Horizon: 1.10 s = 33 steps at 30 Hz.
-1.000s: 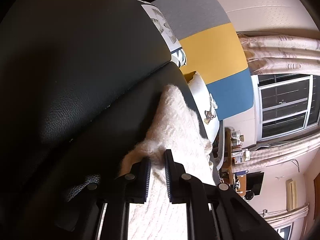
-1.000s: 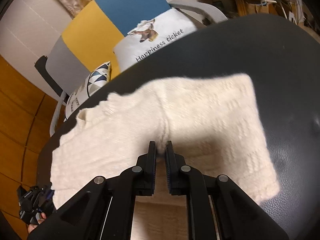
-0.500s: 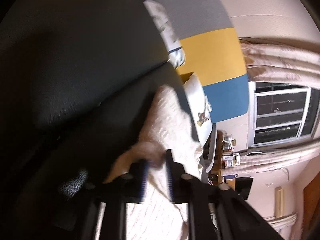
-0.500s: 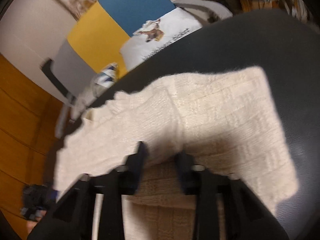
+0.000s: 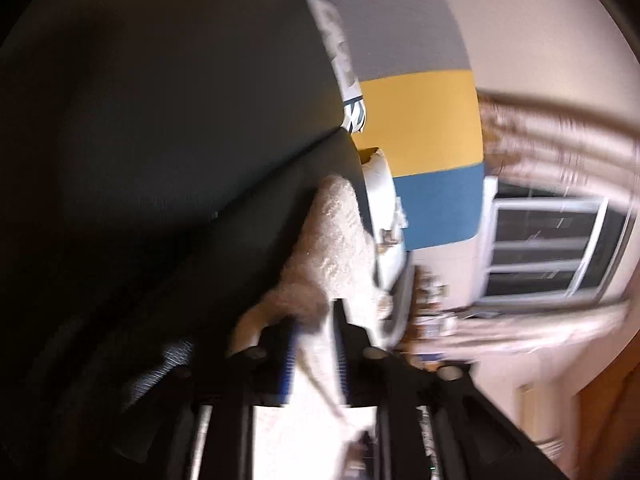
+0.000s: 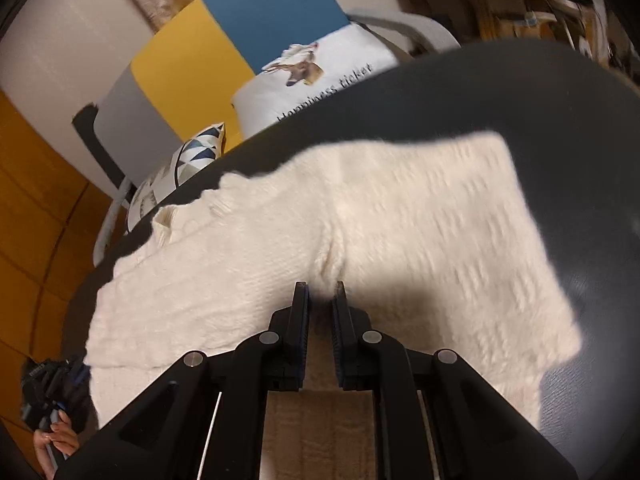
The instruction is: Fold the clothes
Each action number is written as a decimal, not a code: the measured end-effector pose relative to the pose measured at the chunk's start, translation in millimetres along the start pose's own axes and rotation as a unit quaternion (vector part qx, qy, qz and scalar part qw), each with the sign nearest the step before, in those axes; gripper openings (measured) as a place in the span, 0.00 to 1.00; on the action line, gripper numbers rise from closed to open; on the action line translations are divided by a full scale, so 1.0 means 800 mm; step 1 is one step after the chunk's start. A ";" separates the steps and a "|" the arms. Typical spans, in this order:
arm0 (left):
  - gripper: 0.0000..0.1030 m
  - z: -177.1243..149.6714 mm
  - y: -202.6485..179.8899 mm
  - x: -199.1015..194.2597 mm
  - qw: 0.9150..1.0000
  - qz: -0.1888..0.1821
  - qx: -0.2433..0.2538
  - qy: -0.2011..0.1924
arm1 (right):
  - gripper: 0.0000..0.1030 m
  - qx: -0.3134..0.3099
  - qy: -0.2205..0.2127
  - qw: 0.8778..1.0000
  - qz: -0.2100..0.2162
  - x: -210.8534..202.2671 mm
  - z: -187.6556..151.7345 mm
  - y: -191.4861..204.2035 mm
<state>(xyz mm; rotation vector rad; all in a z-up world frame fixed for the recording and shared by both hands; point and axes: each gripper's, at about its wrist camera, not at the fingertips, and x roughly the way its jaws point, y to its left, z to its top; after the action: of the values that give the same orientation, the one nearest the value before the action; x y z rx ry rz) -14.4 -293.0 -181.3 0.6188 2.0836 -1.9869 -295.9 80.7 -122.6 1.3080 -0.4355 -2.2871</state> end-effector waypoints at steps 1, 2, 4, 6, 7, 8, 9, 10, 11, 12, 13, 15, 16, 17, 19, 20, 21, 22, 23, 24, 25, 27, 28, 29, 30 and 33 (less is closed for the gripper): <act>0.25 0.001 0.002 0.003 1.000 0.001 -0.012 0.004 | 0.11 0.002 -0.001 1.000 0.003 -0.001 0.001 0.000; 0.25 0.001 0.000 0.005 1.000 0.006 -0.014 0.005 | 0.11 0.004 -0.002 1.000 0.006 -0.003 0.003 0.001; 0.25 -0.001 -0.008 0.006 1.000 0.015 0.001 -0.003 | 0.11 -0.008 -0.010 1.000 0.018 -0.015 0.009 0.013; 0.09 -0.005 -0.019 0.000 0.999 0.012 0.020 -0.026 | 0.11 -0.034 -0.039 0.997 0.054 -0.046 0.019 0.039; 0.07 -0.008 -0.024 -0.003 0.999 0.003 0.028 -0.036 | 0.11 -0.050 -0.056 0.995 0.071 -0.063 0.024 0.053; 0.07 -0.009 -0.027 -0.006 0.998 -0.005 0.035 -0.042 | 0.11 -0.066 -0.072 0.992 0.085 -0.080 0.027 0.067; 0.07 -0.011 -0.030 -0.008 0.998 -0.011 0.042 -0.049 | 0.11 -0.081 -0.087 0.988 0.099 -0.096 0.030 0.080; 0.07 -0.012 -0.031 -0.009 0.997 -0.023 0.044 -0.051 | 0.11 -0.091 -0.096 0.986 0.104 -0.106 0.031 0.088; 0.06 -0.011 -0.029 -0.009 0.997 -0.028 0.044 -0.052 | 0.11 -0.095 -0.099 0.985 0.105 -0.109 0.030 0.093; 0.06 -0.010 -0.024 -0.008 0.997 -0.031 0.039 -0.054 | 0.11 -0.096 -0.099 0.985 0.100 -0.108 0.030 0.093; 0.06 -0.007 -0.016 -0.007 0.998 -0.033 0.027 -0.050 | 0.11 -0.094 -0.093 0.987 0.088 -0.102 0.028 0.089; 0.05 -0.001 0.003 -0.004 0.999 -0.033 -0.009 -0.041 | 0.11 -0.065 -0.066 0.993 0.066 -0.079 0.021 0.066; 0.05 0.000 0.010 -0.002 0.998 -0.036 -0.023 -0.038 | 0.12 -0.041 -0.049 0.996 0.060 -0.064 0.016 0.050; 0.08 0.001 0.013 0.000 0.999 -0.029 -0.030 -0.034 | 0.14 -0.017 -0.031 0.998 0.054 -0.050 0.011 0.033; 0.14 0.001 0.012 0.004 0.999 -0.015 -0.024 -0.027 | 0.14 0.036 -0.015 0.996 0.075 -0.036 -0.002 0.000; 0.17 0.000 0.008 0.006 0.999 -0.015 -0.022 -0.024 | 0.14 0.060 -0.012 0.994 0.091 -0.033 -0.007 -0.013; 0.21 -0.001 0.004 0.008 0.999 -0.015 -0.021 -0.022 | 0.15 0.077 -0.013 0.992 0.102 -0.031 -0.009 -0.022; 0.22 -0.001 0.000 0.010 0.999 -0.014 -0.021 -0.020 | 0.24 0.086 -0.014 0.991 0.105 -0.029 -0.010 -0.026; 0.24 -0.001 -0.004 0.012 1.000 -0.013 -0.021 -0.018 | 0.27 0.093 -0.015 0.990 0.106 -0.028 -0.011 -0.029; 0.26 -0.002 -0.006 0.014 1.000 -0.011 -0.020 -0.016 | 0.33 0.098 -0.012 0.989 0.112 -0.025 -0.010 -0.030; 0.26 -0.001 -0.007 0.017 1.000 -0.007 -0.023 -0.013 | 0.37 0.101 -0.008 0.988 0.115 -0.021 -0.009 -0.030; 0.27 -0.001 -0.007 0.024 0.999 -0.001 -0.031 -0.010 | 0.38 0.105 -0.005 0.988 0.116 -0.015 -0.006 -0.026; 0.26 -0.001 -0.008 0.024 1.000 -0.002 -0.027 -0.012 | 0.38 0.108 -0.006 0.987 0.117 -0.010 -0.003 -0.024; 0.18 -0.001 -0.010 0.023 1.000 -0.001 -0.015 -0.016 | 0.38 0.114 -0.005 0.986 0.119 -0.005 0.000 -0.023; 0.11 -0.001 -0.011 0.024 1.000 0.000 -0.007 -0.016 | 0.38 0.119 -0.006 0.986 0.118 -0.001 0.002 -0.022; 0.07 0.000 -0.010 0.023 1.000 -0.002 0.007 -0.015 | 0.37 0.128 -0.010 0.987 0.098 0.009 0.007 -0.016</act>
<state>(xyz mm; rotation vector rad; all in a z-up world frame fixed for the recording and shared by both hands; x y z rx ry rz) -34.4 -290.4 -181.7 0.5846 2.0571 -2.0010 -307.0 88.2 -131.2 1.2952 -0.8494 -2.1334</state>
